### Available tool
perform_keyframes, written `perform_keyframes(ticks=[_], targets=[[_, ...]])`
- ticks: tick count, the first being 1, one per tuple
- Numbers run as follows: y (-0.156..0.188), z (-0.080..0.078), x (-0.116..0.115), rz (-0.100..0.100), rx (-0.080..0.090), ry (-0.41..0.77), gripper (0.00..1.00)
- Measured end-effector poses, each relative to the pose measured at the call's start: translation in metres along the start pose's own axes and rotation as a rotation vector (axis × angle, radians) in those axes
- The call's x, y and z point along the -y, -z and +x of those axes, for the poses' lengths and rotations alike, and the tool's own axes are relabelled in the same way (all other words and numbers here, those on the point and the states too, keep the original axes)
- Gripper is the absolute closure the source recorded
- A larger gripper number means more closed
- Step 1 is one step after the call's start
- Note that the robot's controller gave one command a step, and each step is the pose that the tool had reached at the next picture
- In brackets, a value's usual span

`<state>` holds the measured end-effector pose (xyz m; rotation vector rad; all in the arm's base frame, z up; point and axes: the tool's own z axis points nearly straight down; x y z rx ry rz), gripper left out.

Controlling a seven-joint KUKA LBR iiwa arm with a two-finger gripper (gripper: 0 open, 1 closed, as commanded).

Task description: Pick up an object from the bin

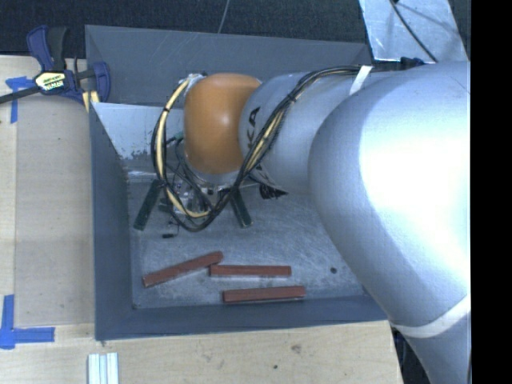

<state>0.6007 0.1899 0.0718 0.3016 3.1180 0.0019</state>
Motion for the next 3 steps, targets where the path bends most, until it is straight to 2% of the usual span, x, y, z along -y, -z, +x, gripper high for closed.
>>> perform_keyframes(ticks=[3], targets=[[0.0027, 0.0005, 0.0001, 0.001, -0.004, 0.001, 1.0]])
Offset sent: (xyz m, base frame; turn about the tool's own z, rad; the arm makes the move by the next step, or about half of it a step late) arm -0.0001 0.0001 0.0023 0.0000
